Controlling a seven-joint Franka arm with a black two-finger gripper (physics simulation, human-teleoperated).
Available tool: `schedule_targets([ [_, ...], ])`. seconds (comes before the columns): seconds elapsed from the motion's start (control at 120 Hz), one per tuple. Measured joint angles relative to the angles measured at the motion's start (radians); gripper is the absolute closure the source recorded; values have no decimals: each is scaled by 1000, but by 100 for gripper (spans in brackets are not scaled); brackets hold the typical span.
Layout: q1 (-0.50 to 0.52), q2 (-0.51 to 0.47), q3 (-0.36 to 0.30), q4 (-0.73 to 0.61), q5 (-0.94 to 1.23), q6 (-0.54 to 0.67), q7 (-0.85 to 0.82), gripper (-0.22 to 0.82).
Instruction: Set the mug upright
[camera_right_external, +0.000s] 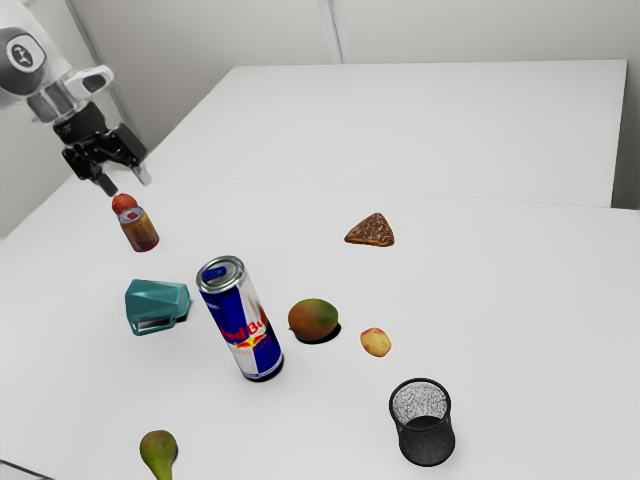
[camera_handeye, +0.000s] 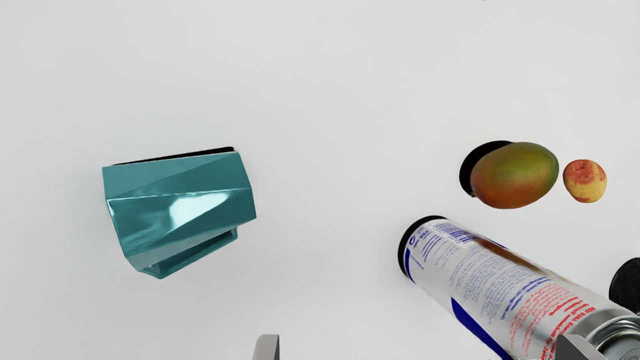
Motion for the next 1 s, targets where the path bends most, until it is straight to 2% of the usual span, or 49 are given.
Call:
schedule_targets([
  [0.142,123,29,31,-10,-98,-14,102,0],
  [0.3,233,133,55,-10,-196,-25,209,0],
  [0.475,255,227,55,-26,-273,-28,303,0],
  [0.667,288,280,56,-146,-362,6,377,0],
  [0.842,307,333,56,-172,-431,52,426,0],
  [1.0,302,343,53,-245,-525,74,457,0],
])
